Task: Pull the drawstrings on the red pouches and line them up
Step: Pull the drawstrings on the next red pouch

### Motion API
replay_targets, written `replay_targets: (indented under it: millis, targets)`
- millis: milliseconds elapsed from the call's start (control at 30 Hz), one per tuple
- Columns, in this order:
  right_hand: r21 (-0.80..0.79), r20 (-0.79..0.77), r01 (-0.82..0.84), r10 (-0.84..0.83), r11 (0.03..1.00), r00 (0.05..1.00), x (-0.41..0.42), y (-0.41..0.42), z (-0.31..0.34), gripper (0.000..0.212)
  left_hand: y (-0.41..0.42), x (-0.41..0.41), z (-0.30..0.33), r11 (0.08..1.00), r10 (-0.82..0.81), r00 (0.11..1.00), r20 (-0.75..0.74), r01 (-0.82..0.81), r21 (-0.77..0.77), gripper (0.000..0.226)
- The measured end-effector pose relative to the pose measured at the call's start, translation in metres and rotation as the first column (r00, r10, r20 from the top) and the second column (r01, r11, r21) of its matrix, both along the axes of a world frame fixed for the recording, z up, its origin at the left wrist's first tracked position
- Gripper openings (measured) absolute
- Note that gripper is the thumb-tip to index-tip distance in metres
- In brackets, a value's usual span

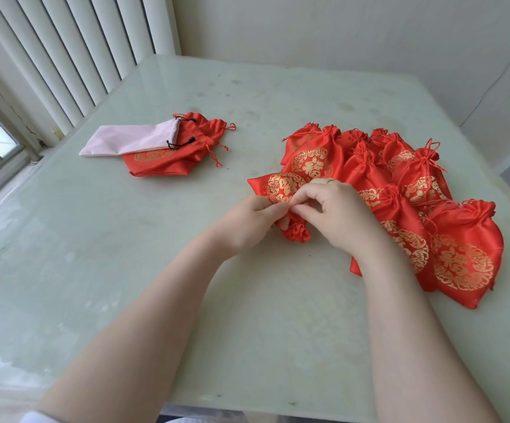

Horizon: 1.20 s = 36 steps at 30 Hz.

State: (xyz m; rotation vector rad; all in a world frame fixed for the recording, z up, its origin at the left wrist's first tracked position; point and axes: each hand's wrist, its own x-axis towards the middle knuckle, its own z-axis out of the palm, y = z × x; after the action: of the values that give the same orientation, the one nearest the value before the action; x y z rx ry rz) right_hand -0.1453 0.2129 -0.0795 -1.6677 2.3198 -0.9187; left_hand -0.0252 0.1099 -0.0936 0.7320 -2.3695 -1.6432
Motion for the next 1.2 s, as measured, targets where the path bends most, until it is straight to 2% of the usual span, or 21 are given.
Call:
replay_targets:
  millis: [200,267,367,500,633,900,1033,1100,1200]
  targets:
    - [0.083,0.026,-0.044,0.042,0.996,0.999,0.0,0.001,-0.001,0.013,0.001,0.001,0.0,0.999,0.015,1.0,-0.002,-0.015,0.029,0.034]
    - [0.052,0.013,-0.021,0.021,0.998,1.0,-0.002,-0.001,-0.003,0.01,0.001,0.001,0.001,0.999,0.029,1.0,-0.001,-0.029,0.041,0.034]
    - [-0.079,0.034,0.02,-0.017,0.997,0.999,-0.003,-0.001,-0.001,0.006,0.001,-0.002,0.002,0.995,0.063,0.998,-0.021,-0.061,0.082,0.036]
    - [-0.174,0.068,0.015,-0.003,0.985,0.998,0.0,0.001,0.004,0.009,0.0,-0.002,0.001,0.991,0.063,0.995,-0.077,-0.053,0.125,0.034]
    - [-0.169,0.076,-0.055,0.069,0.984,0.995,0.002,0.005,0.007,0.011,-0.001,0.0,-0.002,0.986,0.028,0.991,-0.13,-0.006,0.169,0.027]
    - [-0.118,0.055,-0.151,0.158,0.981,0.986,0.0,0.011,0.012,0.009,-0.005,0.001,0.0,0.942,0.08,0.978,-0.19,-0.012,0.336,0.021]
    - [-0.029,0.135,-0.134,0.137,0.99,0.981,-0.001,0.014,0.013,0.009,-0.005,0.0,-0.002,0.962,0.101,0.98,-0.173,-0.053,0.267,0.021]
    - [-0.058,0.211,-0.092,0.102,0.994,0.972,-0.001,0.014,0.013,0.015,-0.005,-0.001,-0.002,0.975,0.093,0.978,-0.185,-0.051,0.217,0.016]
    - [-0.067,0.28,0.008,0.011,0.998,0.96,-0.002,0.01,0.01,0.012,-0.005,0.0,-0.002,0.984,0.08,0.974,-0.21,-0.043,0.174,0.016]
